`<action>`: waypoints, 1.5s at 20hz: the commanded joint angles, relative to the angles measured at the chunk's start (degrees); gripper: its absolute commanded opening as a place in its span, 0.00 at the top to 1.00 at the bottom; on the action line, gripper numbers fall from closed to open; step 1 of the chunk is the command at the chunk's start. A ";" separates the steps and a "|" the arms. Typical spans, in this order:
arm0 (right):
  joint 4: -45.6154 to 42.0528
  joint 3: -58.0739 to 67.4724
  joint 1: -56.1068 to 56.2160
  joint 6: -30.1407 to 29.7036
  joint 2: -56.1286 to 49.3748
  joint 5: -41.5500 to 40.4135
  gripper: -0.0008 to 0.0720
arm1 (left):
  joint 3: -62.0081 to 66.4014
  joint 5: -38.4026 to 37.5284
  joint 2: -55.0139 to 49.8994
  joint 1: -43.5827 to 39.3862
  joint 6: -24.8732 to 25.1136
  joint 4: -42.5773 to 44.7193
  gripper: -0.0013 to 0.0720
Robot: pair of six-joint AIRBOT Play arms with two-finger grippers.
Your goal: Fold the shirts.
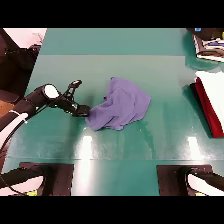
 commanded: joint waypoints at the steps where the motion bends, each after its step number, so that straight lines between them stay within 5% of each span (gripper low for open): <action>1: 0.02 0.04 0.04 0.04 -2.14 3.41 0.96 | 2.21 -2.82 0.20 0.76 0.33 2.01 0.94; 5: 0.02 0.04 0.04 0.02 -9.99 12.13 0.93 | 13.62 -9.90 4.85 6.82 0.28 11.50 0.94; 7: 0.07 0.04 0.22 0.02 -15.61 14.03 0.47 | 18.88 -10.45 7.34 9.99 0.31 13.97 0.94; 8: 0.15 0.04 0.31 0.02 -18.73 14.12 0.35 | 20.85 -10.29 8.28 11.32 0.31 14.29 0.94; 16: 3.39 0.07 7.02 -0.02 -40.09 9.90 0.35 | 22.40 -9.49 8.74 12.83 0.31 14.43 0.94; 23: 10.99 0.09 8.81 -0.02 -46.71 -0.09 0.38 | 22.40 -9.46 8.74 12.83 -0.15 14.16 0.94; 24: 11.04 0.11 8.81 -0.02 -46.47 -1.05 0.54 | 22.40 -9.42 8.74 12.83 -0.17 14.12 0.94; 25: 10.99 0.11 8.81 -0.20 -46.01 -1.99 0.91 | 22.40 -9.40 8.74 12.83 -0.17 13.88 0.94; 30: 6.10 0.11 7.74 -0.63 -38.21 -3.74 0.97 | 24.94 -10.19 8.98 12.83 -0.35 12.87 0.94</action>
